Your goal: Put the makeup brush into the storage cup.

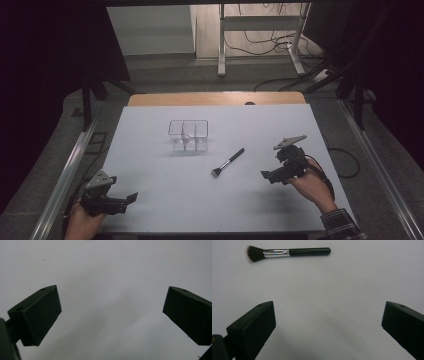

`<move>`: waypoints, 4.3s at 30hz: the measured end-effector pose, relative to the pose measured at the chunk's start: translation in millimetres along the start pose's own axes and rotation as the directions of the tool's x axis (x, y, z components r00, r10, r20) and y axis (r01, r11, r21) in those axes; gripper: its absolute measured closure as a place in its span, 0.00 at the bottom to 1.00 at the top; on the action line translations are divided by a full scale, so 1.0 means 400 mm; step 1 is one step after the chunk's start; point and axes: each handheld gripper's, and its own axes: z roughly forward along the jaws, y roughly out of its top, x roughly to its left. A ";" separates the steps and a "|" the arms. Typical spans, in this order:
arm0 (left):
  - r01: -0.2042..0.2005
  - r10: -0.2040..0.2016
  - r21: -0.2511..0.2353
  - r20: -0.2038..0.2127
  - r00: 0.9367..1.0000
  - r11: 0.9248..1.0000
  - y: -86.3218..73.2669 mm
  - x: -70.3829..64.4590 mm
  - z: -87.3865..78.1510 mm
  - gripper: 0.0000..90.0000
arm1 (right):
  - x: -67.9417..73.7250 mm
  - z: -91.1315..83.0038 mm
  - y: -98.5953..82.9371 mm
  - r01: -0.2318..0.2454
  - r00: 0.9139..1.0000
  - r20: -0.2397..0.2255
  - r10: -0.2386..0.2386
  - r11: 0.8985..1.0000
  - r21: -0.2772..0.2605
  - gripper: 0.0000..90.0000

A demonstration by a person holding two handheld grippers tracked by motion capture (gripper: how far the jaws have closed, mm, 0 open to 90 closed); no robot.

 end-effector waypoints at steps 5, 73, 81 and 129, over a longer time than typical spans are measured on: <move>-0.003 0.003 0.003 -0.001 1.000 1.000 0.000 0.000 0.001 0.02 | 0.001 0.009 0.014 -0.008 1.000 -0.003 0.008 1.000 0.006 0.00; -0.005 0.005 0.006 0.011 1.000 1.000 0.000 0.001 0.003 0.02 | 0.068 0.195 0.227 0.136 0.985 -0.128 -0.117 0.979 0.150 0.00; -0.006 0.005 0.007 0.011 1.000 1.000 0.001 0.001 0.003 0.02 | 0.082 0.212 0.243 0.143 0.982 -0.145 -0.121 0.979 0.148 0.00; 0.002 -0.002 0.013 0.015 1.000 1.000 -0.003 0.002 0.003 0.03 | 0.103 0.331 0.237 0.253 0.953 -0.220 -0.208 0.946 0.201 0.16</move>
